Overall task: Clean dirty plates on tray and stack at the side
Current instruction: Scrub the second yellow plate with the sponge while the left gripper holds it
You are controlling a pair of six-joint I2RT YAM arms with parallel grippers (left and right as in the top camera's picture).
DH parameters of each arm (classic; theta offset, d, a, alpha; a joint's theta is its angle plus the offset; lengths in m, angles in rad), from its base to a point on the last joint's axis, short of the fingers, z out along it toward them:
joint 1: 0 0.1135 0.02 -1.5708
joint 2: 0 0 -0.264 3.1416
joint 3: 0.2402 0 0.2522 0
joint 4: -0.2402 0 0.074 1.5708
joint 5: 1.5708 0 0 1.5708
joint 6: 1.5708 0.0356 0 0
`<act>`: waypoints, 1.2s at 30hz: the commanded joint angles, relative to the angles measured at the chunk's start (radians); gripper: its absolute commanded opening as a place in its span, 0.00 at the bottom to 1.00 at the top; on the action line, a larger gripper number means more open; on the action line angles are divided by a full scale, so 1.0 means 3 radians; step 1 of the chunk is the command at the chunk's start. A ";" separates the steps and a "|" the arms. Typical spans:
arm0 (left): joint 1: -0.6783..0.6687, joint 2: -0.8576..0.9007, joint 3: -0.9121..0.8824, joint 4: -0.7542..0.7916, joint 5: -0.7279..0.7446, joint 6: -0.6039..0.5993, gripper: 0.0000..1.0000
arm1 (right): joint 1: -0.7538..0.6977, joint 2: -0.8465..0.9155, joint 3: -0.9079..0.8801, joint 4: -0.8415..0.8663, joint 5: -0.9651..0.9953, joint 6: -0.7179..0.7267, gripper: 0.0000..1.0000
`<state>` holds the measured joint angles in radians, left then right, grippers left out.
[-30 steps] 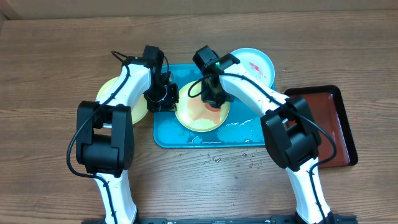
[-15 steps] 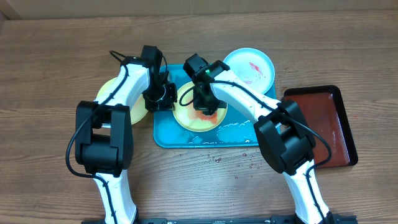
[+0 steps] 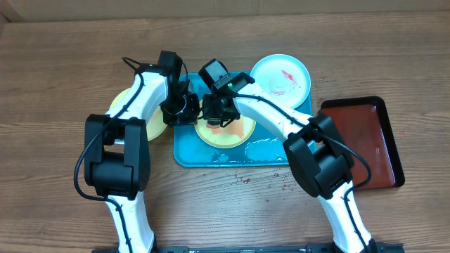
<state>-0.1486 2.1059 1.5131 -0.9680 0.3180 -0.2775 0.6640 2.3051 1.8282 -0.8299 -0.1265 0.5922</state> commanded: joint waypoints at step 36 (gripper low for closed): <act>-0.0350 0.0013 -0.0024 0.0153 -0.0221 -0.0381 0.15 | -0.0102 0.0042 -0.0038 -0.0921 0.0181 -0.0140 0.04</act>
<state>-0.2489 2.1059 1.5112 -0.9245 0.2768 -0.3393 0.6456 2.3028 1.8328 -1.1000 -0.1310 0.5533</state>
